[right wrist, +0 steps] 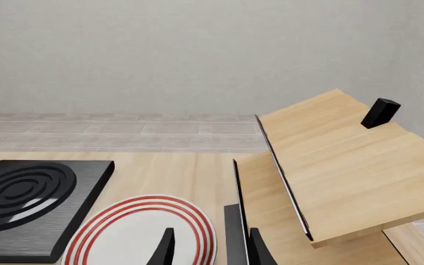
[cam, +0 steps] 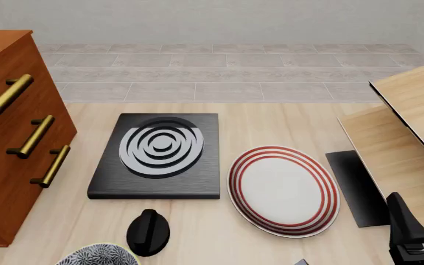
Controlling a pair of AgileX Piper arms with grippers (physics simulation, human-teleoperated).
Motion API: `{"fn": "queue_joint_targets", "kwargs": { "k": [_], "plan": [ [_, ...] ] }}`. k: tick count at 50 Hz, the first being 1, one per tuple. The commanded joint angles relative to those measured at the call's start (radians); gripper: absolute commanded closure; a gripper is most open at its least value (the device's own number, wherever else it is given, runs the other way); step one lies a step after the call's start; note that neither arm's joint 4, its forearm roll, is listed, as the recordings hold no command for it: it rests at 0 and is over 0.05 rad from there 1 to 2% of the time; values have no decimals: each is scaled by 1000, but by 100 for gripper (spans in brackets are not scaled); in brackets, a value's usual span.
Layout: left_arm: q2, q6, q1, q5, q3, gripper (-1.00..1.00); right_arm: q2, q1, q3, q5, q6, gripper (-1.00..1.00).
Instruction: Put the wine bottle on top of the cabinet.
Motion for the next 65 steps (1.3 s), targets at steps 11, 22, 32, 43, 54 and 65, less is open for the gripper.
{"fn": "queue_joint_targets", "kwargs": {
  "k": [11, 22, 32, 43, 54, 65],
  "plan": [
    [-70, 7, -27, 77, -48, -100, 0, 0, 0, 0, 0, -100],
    [-94, 15, -31, 102, -68, -100, 0, 0, 0, 0, 0, -100],
    [-117, 15, -27, 137, -89, -100, 0, 0, 0, 0, 0, -100],
    [-148, 9, -23, 169, -100, -100, 0, 0, 0, 0, 0, -100],
    [-197, -3, -42, 218, -116, -100, 0, 0, 0, 0, 0, -100],
    [-274, -28, -76, 284, -133, -100, 0, 0, 0, 0, 0, -100]
  ]
}}
